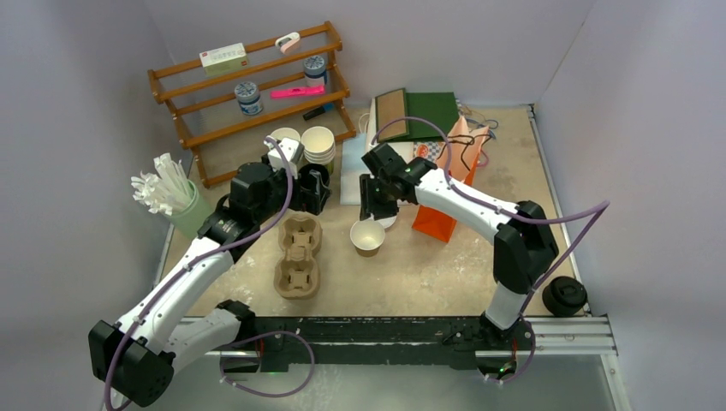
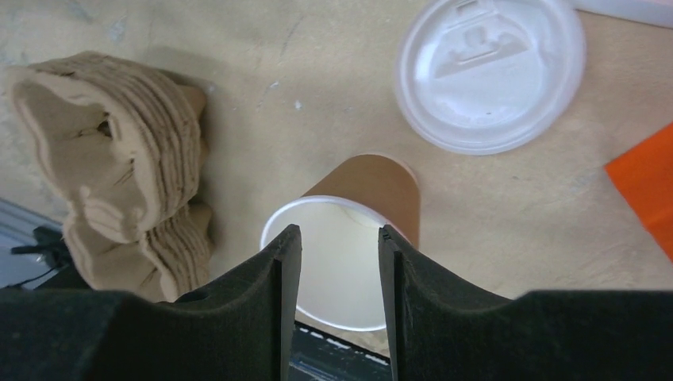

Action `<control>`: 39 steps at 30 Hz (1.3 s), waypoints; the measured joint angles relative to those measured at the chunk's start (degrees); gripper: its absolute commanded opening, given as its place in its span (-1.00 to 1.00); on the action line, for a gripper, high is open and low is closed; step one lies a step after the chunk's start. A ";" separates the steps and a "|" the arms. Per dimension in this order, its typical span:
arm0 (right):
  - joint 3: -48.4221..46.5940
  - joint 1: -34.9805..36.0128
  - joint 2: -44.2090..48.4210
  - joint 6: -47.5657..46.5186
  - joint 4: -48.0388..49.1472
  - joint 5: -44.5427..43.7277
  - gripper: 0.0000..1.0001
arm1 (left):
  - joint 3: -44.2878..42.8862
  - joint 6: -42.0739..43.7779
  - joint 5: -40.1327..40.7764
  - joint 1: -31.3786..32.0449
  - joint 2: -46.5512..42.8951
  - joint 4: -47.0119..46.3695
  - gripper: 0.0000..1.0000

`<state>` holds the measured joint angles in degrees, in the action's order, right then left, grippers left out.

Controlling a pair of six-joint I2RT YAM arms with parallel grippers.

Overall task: Pack the takeout coffee
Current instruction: Adjust the coffee cup at the center of the board, then close the cup lid on the coffee cup.

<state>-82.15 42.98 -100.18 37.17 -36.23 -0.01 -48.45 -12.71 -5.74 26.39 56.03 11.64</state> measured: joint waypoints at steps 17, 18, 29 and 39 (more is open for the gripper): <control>-1.77 -0.20 -1.11 0.55 -1.60 -1.77 -0.16 | -0.50 -0.02 -5.68 0.00 4.61 0.76 0.59; -1.95 -0.63 -1.11 0.81 -1.66 -2.75 -0.16 | -0.74 -0.09 -6.67 0.00 6.01 1.25 0.58; -9.03 -2.78 -9.99 6.60 -0.79 -11.06 0.02 | -0.81 -2.73 -10.58 0.00 8.28 3.96 0.58; -10.91 -2.75 -16.37 15.98 0.20 -20.13 0.00 | -0.83 -2.80 -10.51 0.00 7.67 6.08 0.58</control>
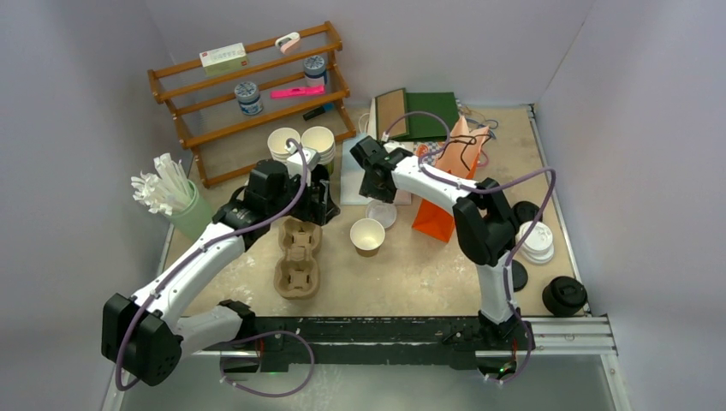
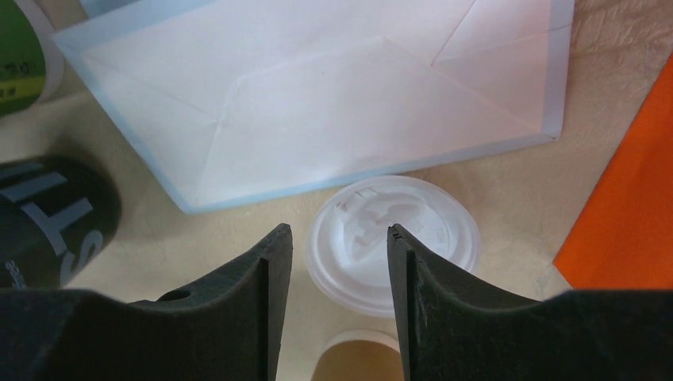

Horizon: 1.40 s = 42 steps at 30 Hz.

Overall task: Pack the takeout coffee
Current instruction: Close the cup lid on the coffee cup.

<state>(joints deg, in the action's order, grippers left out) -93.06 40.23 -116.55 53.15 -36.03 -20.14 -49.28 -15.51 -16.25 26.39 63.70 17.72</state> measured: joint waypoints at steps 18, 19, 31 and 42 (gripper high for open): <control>-1.86 0.00 -6.08 4.35 0.31 0.50 -0.45 | 0.00 0.02 1.42 0.00 -2.25 1.46 0.59; -1.86 0.00 -6.08 4.28 0.28 0.59 -0.55 | 0.00 0.02 1.49 0.00 -2.36 1.46 0.59; -5.62 0.00 -5.09 2.67 -1.79 0.74 -1.00 | 0.00 0.00 1.51 0.00 -2.67 1.46 0.59; -7.34 -1.31 7.65 -6.40 -0.17 8.72 -1.00 | 0.02 1.05 1.46 0.00 -3.76 0.42 0.66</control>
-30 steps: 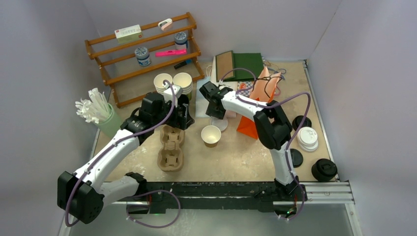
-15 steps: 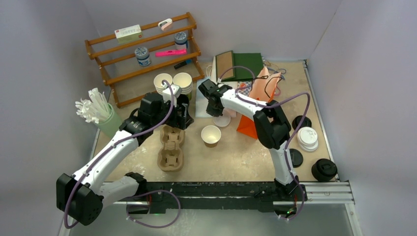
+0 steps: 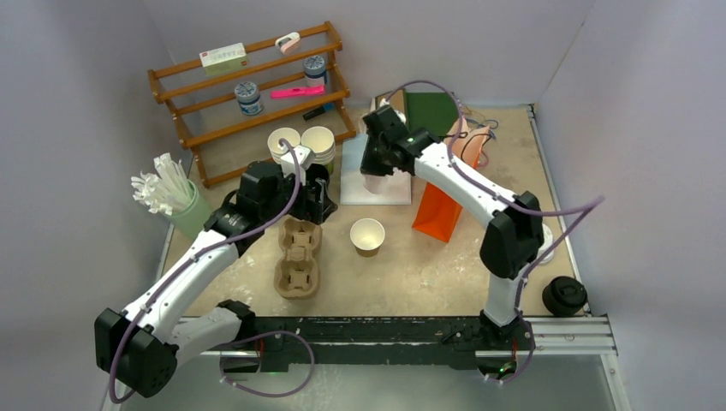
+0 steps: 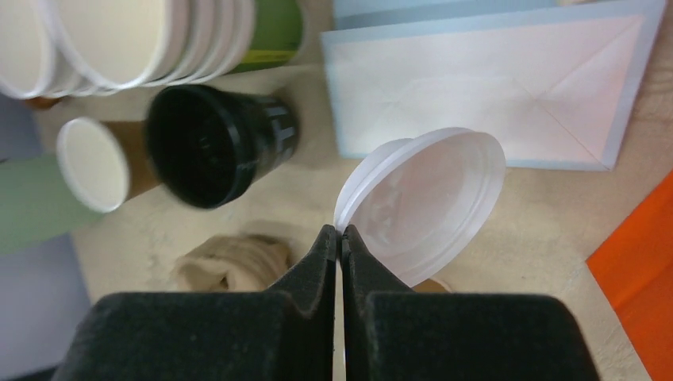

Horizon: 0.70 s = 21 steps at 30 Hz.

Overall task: Pack the takeout coffee
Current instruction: Close the cup lid on the coffee cup.

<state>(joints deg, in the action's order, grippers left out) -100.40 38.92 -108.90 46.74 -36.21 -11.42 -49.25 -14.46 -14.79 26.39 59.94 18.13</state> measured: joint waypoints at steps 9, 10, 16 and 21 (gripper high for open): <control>6.32 -9.25 14.23 -5.88 6.60 26.21 -1.00 | 7.37 7.98 -6.34 0.00 -7.85 -17.18 0.84; 6.91 -10.43 15.80 -5.95 7.10 29.40 -1.00 | 9.03 8.74 -7.74 0.00 -9.18 -20.33 0.88; 8.00 -12.68 20.37 -5.31 12.22 47.23 -1.00 | 13.75 13.29 -15.61 0.00 -12.09 -37.09 0.94; 12.76 -12.17 22.21 -0.44 20.65 59.17 -1.00 | 12.46 15.08 -20.87 0.00 -8.83 -44.46 0.98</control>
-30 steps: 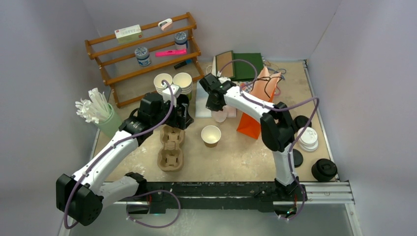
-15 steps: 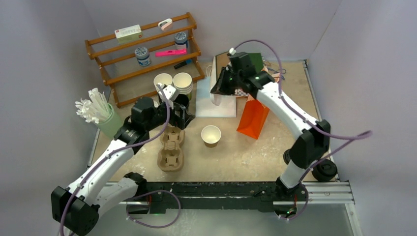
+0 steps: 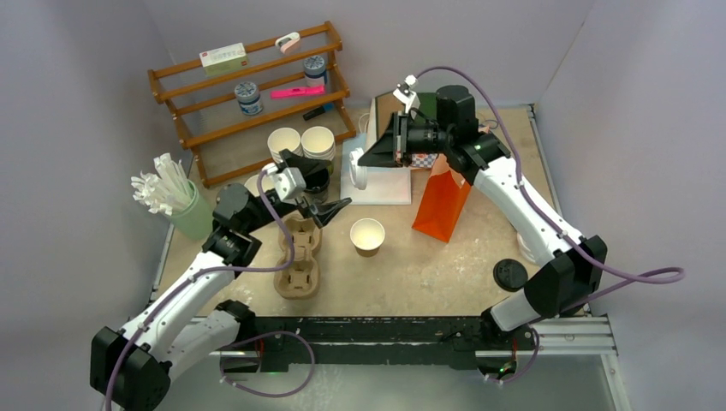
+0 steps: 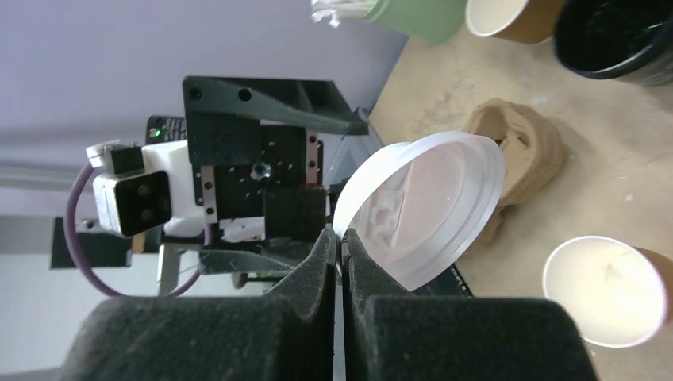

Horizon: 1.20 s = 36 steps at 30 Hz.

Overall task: Pack the takeout coffee
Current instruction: Close the cup lid on the coffee cup.

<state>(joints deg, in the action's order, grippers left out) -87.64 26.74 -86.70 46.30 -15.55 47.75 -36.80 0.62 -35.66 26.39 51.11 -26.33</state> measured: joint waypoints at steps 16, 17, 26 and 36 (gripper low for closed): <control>1.20 0.04 0.04 6.93 9.03 11.85 -1.00 | -1.38 1.16 -3.28 0.00 1.42 -4.37 1.00; 1.22 0.04 0.04 7.04 9.05 12.07 -1.00 | -1.38 1.16 -3.32 0.00 1.42 -4.37 1.00; 1.33 1.36 0.00 7.32 9.60 13.77 -1.00 | -2.01 1.07 -3.56 0.00 2.27 -4.44 1.00; 1.33 2.38 -0.35 7.82 10.56 13.77 -1.00 | -2.58 1.01 -4.22 0.44 2.84 -4.48 0.98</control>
<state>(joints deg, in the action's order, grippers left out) -86.30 29.12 -87.05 54.13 -4.99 61.52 -39.38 1.63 -39.88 26.83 53.95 -30.81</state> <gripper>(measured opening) 0.011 0.996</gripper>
